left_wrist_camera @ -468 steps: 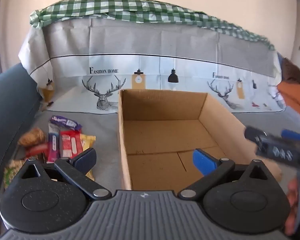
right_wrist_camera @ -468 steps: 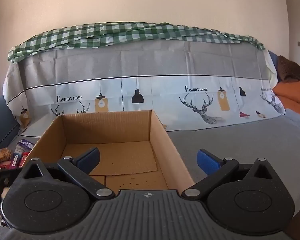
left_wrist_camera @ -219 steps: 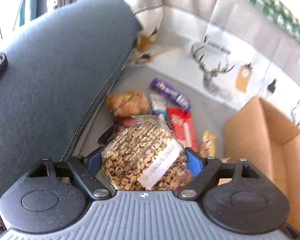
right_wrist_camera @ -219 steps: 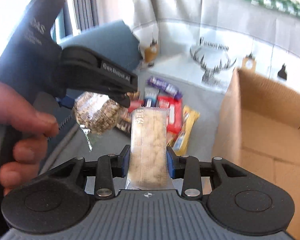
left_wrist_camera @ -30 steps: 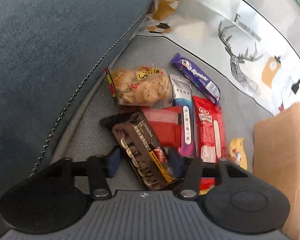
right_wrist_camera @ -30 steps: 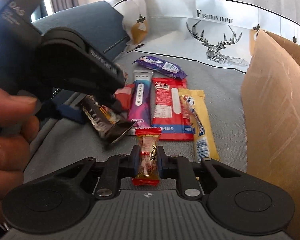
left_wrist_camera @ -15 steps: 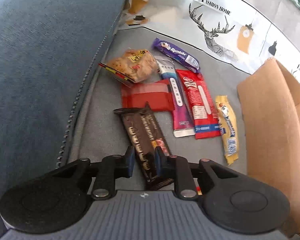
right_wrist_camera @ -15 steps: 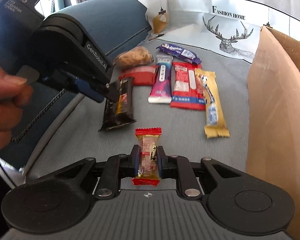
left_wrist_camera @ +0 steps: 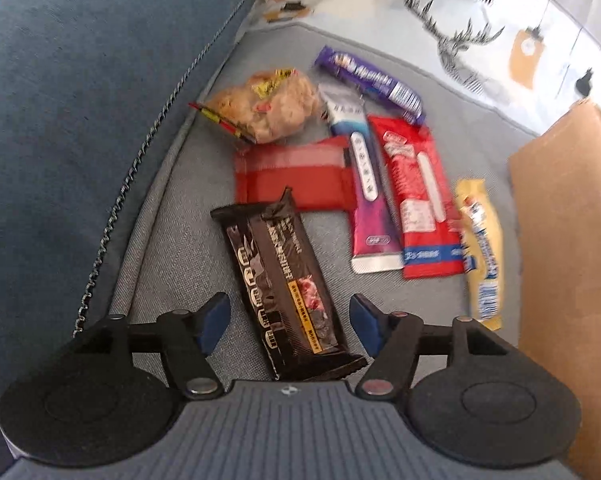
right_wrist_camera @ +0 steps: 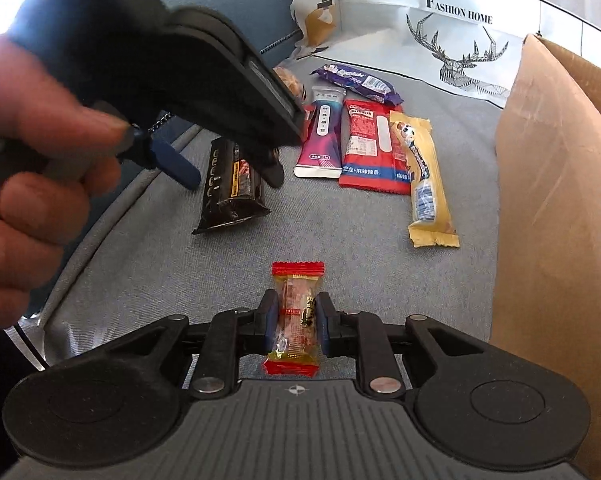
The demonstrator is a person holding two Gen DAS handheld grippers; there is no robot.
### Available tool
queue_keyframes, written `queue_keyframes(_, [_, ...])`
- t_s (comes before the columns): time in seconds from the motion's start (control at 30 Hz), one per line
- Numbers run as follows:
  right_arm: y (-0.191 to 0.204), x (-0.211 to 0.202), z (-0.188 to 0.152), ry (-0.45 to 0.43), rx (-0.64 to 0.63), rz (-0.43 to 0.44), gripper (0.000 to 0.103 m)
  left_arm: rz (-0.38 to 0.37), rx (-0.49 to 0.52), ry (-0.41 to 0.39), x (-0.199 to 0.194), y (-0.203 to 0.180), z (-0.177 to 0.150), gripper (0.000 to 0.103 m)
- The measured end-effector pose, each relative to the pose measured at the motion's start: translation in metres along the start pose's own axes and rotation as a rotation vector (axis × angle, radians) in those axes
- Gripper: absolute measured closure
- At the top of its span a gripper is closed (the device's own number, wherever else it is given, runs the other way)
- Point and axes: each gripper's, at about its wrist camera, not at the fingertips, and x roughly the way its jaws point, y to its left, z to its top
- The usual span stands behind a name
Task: Organize snacks
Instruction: 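Lift the chocolate bar with the left gripper while the right gripper holds the candy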
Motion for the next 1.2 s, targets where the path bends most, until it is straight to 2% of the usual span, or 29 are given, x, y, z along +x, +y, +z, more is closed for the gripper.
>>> queue_keyframes(0.17, [0.002, -0.001, -0.001, -0.001, -0.023, -0.003, 0.082, 0.022, 0.045, -0.007, 0.004, -0.006, -0.002, 0.034])
queue_keyframes(0.27, [0.001, -0.003, -0.001, -0.014, -0.018, -0.010, 0.084, 0.051, 0.084, -0.024, 0.001, -0.007, -0.003, 0.056])
queue_keyframes(0.3, [0.000, -0.005, 0.000, -0.023, -0.010, -0.012, 0.085, 0.049, 0.085, -0.029, -0.001, -0.006, -0.003, 0.059])
queue_keyframes(0.43, [-0.003, -0.010, 0.002, -0.053, 0.011, -0.017, 0.085, 0.040, 0.069, -0.044, -0.006, 0.002, -0.005, 0.060])
queue_keyframes(0.63, [-0.005, -0.008, 0.002, -0.028, 0.013, -0.020, 0.085, 0.025, 0.042, -0.028, -0.007, 0.012, -0.006, 0.060])
queue_keyframes(1.2, [-0.003, -0.004, 0.001, -0.003, 0.009, -0.020, 0.083, 0.042, 0.078, -0.016, 0.001, 0.004, -0.006, 0.056])
